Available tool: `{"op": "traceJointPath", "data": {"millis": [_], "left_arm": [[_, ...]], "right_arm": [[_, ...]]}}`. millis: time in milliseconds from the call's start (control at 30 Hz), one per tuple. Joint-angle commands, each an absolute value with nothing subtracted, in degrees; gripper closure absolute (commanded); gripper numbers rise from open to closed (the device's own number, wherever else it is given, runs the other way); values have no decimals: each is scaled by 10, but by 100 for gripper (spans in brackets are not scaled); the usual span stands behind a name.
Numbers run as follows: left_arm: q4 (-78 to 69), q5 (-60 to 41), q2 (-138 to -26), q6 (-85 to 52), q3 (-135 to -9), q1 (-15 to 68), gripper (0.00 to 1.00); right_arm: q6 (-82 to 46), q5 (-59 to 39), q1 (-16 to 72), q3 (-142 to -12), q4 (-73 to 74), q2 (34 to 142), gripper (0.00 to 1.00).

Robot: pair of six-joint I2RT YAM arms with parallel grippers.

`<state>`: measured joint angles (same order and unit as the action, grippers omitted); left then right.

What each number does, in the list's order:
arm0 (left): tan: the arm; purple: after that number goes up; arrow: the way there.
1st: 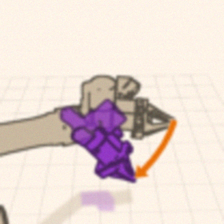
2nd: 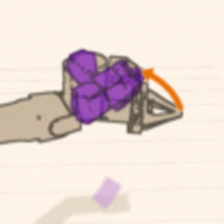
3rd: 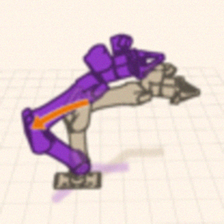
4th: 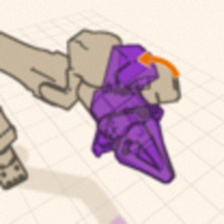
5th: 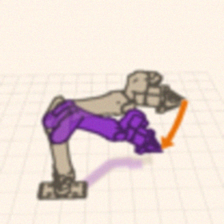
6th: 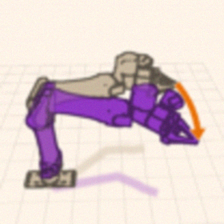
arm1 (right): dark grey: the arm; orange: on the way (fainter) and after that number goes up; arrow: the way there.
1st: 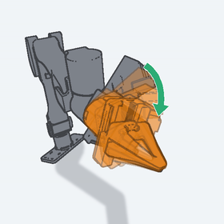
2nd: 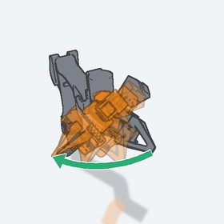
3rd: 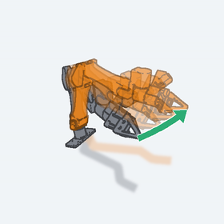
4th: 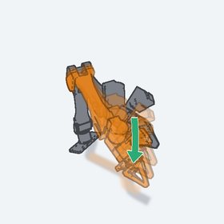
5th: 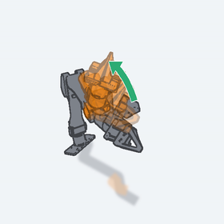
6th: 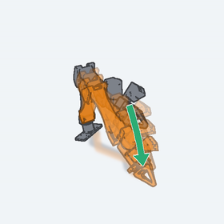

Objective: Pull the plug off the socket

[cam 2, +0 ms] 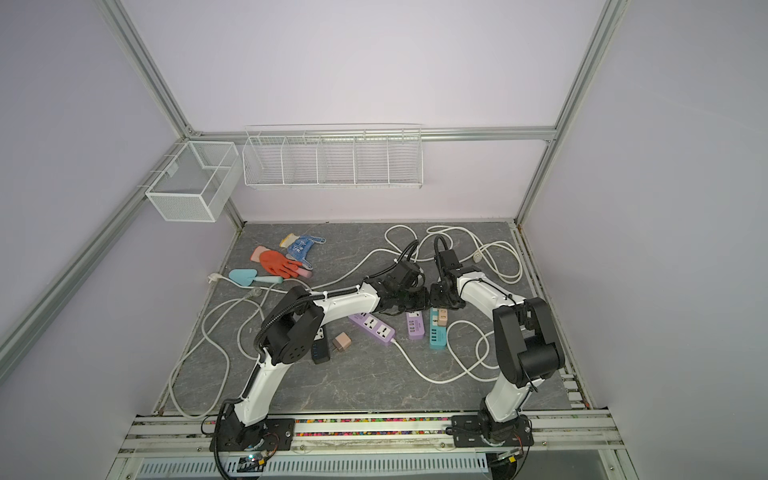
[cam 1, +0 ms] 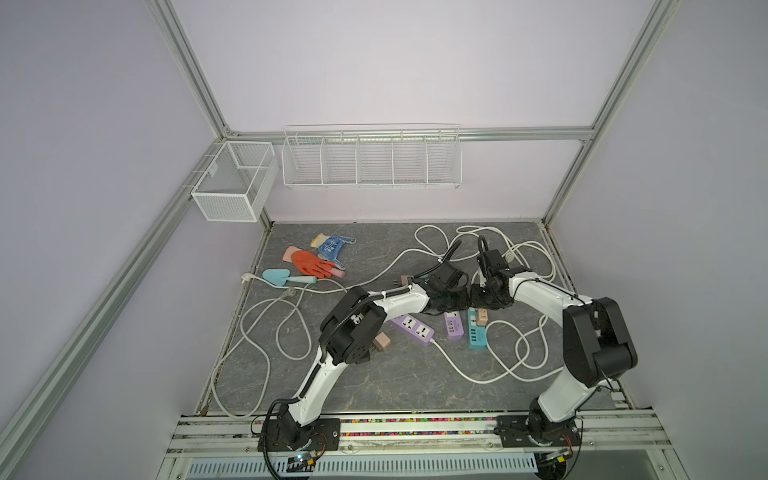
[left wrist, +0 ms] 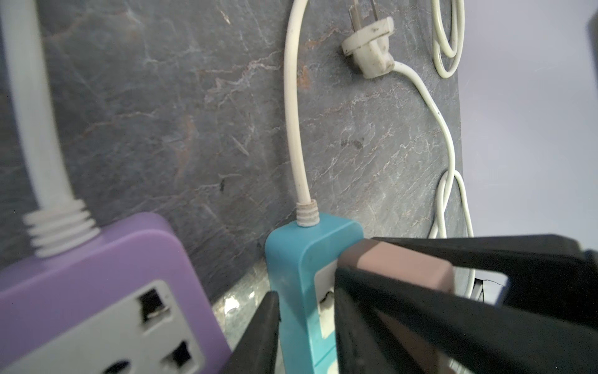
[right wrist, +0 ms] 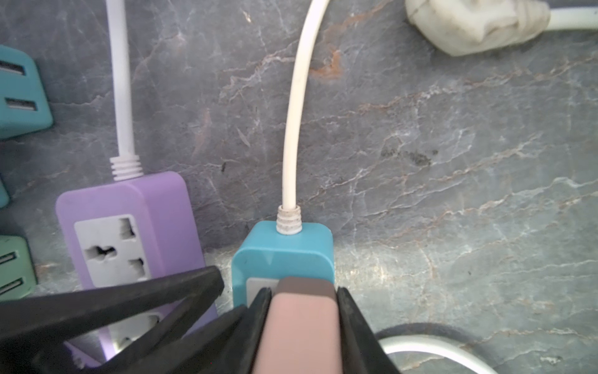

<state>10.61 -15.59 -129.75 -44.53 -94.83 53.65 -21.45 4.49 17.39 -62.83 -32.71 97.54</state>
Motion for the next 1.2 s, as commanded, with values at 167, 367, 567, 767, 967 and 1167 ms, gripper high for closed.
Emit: {"op": "traceJointPath", "data": {"millis": [167,367,567,767,967,1167], "left_arm": [[147,-139,-1315,-446,-925,543,68],[155,-124,-1314,-446,-923,547,68],[170,-107,-1319,-448,-913,549,69],[183,-98,-1323,-445,-908,555,69],[198,-94,-1337,-443,-906,555,69],[222,-95,-1353,-434,-925,555,73]], "right_arm": [[-211,32,183,-637,-332,968,73],[-214,38,184,-638,-334,958,76],[-211,43,186,-642,-332,958,78],[-202,45,186,-647,-334,958,79],[-202,46,192,-649,-328,962,79],[-197,74,192,-663,-344,966,79]]}}
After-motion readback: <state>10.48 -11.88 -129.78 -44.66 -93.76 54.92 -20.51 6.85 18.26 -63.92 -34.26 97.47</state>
